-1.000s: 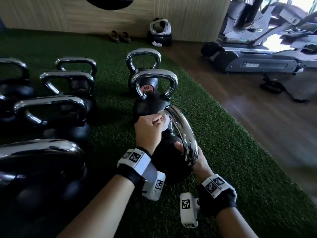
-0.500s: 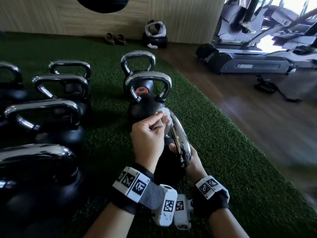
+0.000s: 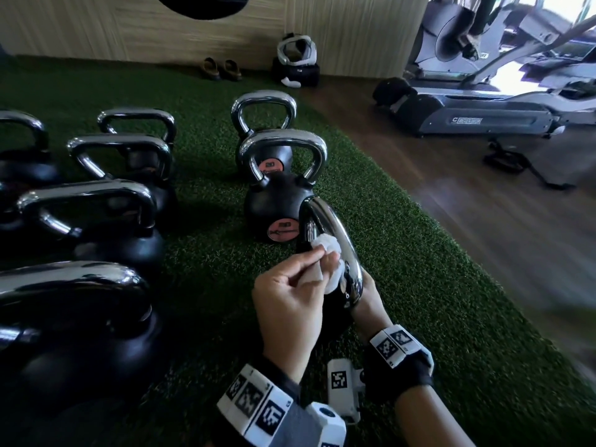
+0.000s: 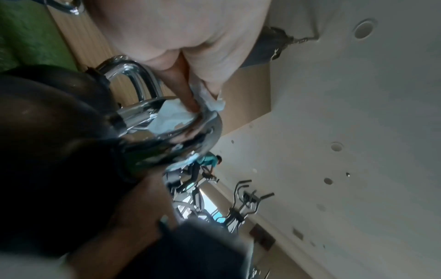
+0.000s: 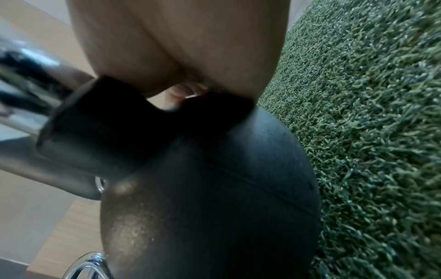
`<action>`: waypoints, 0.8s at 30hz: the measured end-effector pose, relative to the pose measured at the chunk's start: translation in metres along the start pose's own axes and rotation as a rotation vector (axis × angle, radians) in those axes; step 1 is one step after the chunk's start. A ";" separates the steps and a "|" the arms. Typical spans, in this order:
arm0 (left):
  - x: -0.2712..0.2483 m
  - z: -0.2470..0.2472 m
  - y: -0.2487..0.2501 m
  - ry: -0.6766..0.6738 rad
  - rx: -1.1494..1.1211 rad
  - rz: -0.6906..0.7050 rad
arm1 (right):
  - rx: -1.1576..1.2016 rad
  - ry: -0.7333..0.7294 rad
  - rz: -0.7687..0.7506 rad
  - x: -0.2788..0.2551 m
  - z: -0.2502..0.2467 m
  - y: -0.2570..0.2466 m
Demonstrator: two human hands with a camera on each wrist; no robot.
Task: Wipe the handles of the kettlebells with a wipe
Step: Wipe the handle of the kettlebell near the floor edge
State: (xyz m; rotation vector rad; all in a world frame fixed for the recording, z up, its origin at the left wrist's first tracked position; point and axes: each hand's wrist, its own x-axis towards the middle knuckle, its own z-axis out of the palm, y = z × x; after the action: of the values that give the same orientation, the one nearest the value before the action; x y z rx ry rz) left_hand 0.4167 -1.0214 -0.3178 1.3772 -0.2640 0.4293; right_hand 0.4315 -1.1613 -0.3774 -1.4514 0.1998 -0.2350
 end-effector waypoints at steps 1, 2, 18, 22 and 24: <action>-0.007 -0.003 -0.005 -0.017 0.023 0.028 | -0.007 -0.001 -0.003 0.000 0.000 0.000; -0.017 -0.007 -0.010 -0.044 0.049 0.046 | -0.022 -0.007 -0.010 0.000 0.000 -0.001; -0.022 -0.044 -0.032 -0.306 0.030 -0.282 | -0.728 0.028 0.061 -0.011 -0.002 -0.041; -0.002 -0.041 -0.011 -0.200 -0.082 -0.398 | -0.822 0.072 0.012 -0.035 -0.012 -0.076; 0.003 -0.036 0.005 -0.121 -0.280 -0.483 | -0.733 0.169 -0.062 -0.050 -0.021 -0.097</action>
State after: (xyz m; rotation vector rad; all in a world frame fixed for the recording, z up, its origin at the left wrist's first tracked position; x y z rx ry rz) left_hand 0.4145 -0.9853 -0.3184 1.1433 -0.0793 -0.0910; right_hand 0.3744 -1.1774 -0.2836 -2.1680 0.4071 -0.3574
